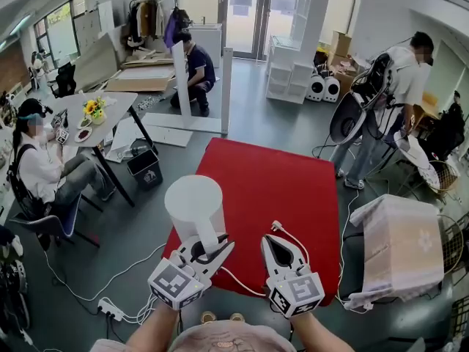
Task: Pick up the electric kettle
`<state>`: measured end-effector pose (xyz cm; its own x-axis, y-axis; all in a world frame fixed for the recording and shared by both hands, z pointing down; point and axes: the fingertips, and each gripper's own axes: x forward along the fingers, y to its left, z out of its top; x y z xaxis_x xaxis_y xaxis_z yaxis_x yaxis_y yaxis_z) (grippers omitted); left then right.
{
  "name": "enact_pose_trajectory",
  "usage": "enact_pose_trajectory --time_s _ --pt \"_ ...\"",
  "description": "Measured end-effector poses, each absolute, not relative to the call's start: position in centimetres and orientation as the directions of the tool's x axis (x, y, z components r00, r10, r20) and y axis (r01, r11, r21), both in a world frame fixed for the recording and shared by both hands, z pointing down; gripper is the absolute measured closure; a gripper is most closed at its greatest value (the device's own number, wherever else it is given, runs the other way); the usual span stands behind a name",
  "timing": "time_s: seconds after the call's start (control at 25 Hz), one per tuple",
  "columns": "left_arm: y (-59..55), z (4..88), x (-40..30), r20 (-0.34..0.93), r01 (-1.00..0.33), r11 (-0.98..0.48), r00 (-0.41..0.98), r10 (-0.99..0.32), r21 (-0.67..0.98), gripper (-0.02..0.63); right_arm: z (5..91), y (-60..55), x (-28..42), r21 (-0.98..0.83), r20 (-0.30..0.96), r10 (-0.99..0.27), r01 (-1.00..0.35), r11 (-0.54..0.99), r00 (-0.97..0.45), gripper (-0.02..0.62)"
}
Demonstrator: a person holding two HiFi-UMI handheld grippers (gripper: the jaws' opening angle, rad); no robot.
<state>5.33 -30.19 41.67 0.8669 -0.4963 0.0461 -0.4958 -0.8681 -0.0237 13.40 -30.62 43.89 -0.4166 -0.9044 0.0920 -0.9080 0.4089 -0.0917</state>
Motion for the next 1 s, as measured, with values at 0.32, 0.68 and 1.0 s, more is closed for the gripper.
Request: enact_pose_trajectory --time_s 0.32,0.68,1.0 --pt "-26.9 38.7 4.9 0.023 -0.538 -0.843 0.842 -0.538 -0.004 0.528 43.0 -28.1 12.9 -0.114 0.071 -0.873 -0.873 0.474 -0.483 0.583" --pt "-22.8 36.7 3.1 0.011 -0.622 -0.783 0.783 -0.622 0.000 0.528 43.5 -24.6 10.3 -0.105 0.077 -0.813 -0.816 0.569 -0.577 0.583" --pt "-19.9 36.7 0.8 0.019 -0.637 -0.771 0.771 -0.637 -0.007 0.528 42.7 -22.6 8.3 -0.078 0.068 -0.807 -0.810 0.582 -0.586 0.583"
